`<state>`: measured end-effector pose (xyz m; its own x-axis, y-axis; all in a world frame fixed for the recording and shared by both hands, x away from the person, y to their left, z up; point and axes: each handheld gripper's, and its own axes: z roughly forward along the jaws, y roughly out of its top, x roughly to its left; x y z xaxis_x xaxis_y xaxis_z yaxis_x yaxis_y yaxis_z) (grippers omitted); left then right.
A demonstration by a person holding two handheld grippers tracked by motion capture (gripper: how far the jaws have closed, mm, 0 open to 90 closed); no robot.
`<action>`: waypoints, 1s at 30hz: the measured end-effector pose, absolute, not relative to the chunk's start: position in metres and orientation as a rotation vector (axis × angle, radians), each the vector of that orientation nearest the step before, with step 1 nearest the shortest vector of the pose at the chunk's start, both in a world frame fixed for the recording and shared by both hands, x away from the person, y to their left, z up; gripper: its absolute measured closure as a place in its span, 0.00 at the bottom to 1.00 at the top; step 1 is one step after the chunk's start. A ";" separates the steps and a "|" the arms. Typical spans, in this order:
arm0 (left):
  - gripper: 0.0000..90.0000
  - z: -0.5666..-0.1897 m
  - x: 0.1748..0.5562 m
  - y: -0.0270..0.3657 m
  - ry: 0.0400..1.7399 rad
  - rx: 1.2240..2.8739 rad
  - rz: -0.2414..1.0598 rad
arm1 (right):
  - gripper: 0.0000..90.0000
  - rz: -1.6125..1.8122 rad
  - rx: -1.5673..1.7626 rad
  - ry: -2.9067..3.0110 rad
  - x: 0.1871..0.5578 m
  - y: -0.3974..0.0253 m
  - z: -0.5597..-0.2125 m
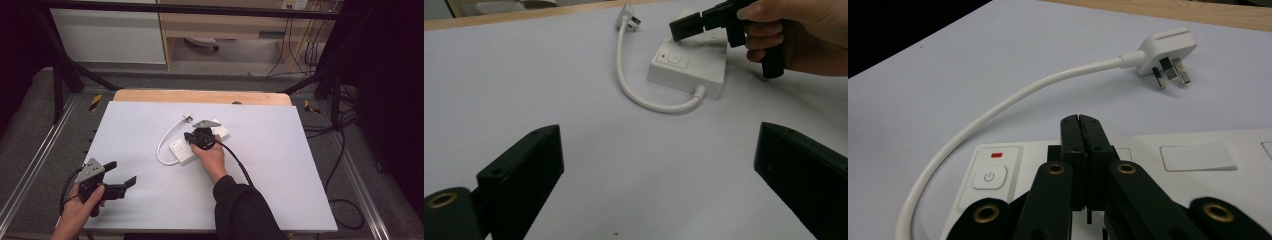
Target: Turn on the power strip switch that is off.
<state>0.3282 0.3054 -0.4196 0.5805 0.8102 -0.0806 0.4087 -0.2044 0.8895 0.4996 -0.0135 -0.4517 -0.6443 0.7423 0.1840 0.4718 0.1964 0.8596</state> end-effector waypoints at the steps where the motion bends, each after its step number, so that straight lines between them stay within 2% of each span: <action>1: 0.06 -0.420 0.328 0.305 0.995 1.823 0.508 | 1.00 1.425 1.152 2.201 0.499 -0.013 -0.452; 30: 0.06 -0.420 0.328 0.305 0.990 1.833 0.508 | 1.00 1.444 1.156 2.183 0.498 -0.014 -0.454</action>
